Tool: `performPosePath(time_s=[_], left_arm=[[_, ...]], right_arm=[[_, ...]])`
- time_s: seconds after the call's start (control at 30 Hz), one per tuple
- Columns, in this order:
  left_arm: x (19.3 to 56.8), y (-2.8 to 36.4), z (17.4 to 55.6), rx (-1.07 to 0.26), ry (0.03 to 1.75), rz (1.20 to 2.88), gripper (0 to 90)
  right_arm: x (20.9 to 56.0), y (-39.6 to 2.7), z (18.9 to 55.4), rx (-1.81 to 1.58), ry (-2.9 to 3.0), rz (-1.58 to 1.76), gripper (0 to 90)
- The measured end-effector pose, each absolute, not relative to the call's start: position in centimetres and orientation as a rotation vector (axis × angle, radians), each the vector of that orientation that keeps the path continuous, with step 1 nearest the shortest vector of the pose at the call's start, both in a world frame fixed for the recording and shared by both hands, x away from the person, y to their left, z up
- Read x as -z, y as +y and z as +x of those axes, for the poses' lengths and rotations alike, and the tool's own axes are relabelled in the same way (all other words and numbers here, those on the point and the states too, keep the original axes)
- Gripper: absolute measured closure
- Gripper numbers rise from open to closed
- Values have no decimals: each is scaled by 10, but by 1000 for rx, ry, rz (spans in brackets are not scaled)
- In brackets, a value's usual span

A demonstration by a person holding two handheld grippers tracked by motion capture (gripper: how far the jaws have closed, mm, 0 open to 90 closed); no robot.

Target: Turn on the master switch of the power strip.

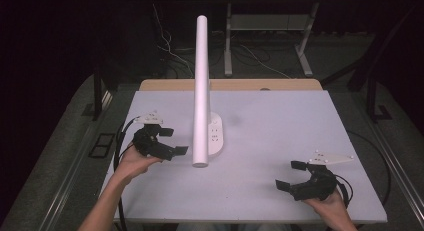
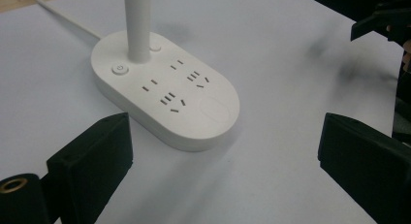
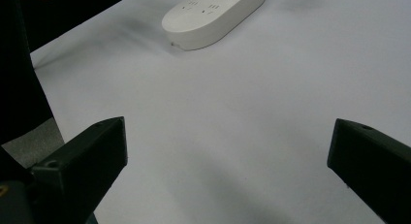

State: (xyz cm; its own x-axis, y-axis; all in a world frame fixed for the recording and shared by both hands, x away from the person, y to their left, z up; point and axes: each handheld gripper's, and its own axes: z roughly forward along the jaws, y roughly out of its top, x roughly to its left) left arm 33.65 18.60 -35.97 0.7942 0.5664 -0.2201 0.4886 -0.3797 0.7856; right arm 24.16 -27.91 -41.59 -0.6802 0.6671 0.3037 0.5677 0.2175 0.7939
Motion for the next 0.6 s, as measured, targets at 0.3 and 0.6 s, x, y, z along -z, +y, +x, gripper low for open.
performPosePath(time_s=[0.3,0.6], left_arm=[[352,186,346,-112,786,2059,58],[342,188,359,-129,799,2071,71]], right_arm=[[416,-279,242,-1471,2371,1206,3],[416,-279,242,-1471,2370,1205,2]])
